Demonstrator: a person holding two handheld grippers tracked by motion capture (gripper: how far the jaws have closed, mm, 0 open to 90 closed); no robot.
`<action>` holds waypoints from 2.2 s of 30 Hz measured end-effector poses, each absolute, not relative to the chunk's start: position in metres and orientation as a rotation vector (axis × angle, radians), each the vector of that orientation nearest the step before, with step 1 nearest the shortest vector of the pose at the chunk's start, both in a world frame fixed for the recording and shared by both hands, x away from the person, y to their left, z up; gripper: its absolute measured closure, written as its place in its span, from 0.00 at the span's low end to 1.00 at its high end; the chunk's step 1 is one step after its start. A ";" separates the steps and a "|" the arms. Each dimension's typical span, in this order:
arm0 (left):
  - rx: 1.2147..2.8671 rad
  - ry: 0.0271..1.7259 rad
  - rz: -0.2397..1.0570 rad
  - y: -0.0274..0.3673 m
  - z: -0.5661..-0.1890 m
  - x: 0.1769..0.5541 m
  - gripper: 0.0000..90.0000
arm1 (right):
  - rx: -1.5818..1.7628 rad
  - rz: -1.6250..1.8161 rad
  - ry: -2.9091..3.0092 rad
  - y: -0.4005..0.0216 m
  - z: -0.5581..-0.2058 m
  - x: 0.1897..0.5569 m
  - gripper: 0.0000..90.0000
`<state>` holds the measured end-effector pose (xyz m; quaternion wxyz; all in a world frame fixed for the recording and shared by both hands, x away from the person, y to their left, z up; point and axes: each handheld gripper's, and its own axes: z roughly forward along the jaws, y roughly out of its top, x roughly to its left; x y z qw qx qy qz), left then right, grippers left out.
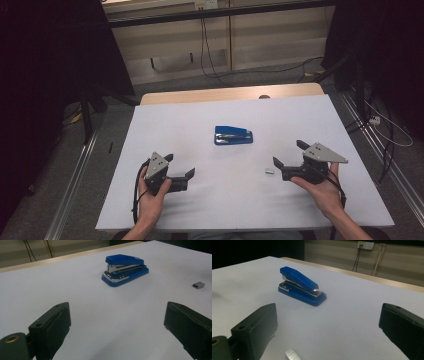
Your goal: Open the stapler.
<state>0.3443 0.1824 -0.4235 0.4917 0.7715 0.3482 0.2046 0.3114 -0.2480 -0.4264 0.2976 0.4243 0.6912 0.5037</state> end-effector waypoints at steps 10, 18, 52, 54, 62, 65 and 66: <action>1.875 0.802 0.508 0.169 -0.421 0.368 0.07 | 1.115 1.412 1.881 -0.222 -0.426 0.341 0.05; 1.907 0.817 0.489 0.153 -0.423 0.394 0.06 | 1.134 1.436 1.921 -0.214 -0.428 0.356 0.12; 1.894 0.763 0.529 0.113 -0.422 0.460 0.07 | 1.017 1.456 2.061 -0.156 -0.428 0.411 0.43; 1.893 0.780 0.520 0.111 -0.426 0.464 0.07 | 1.005 1.439 2.077 -0.151 -0.431 0.416 0.47; 1.918 0.775 0.517 0.116 -0.427 0.465 0.07 | 0.996 1.455 2.112 -0.138 -0.435 0.421 0.74; 1.911 0.787 0.501 0.117 -0.428 0.466 0.07 | 0.973 1.444 2.128 -0.136 -0.437 0.421 0.83; 1.911 0.787 0.501 0.117 -0.428 0.466 0.07 | 0.973 1.444 2.128 -0.136 -0.437 0.421 0.83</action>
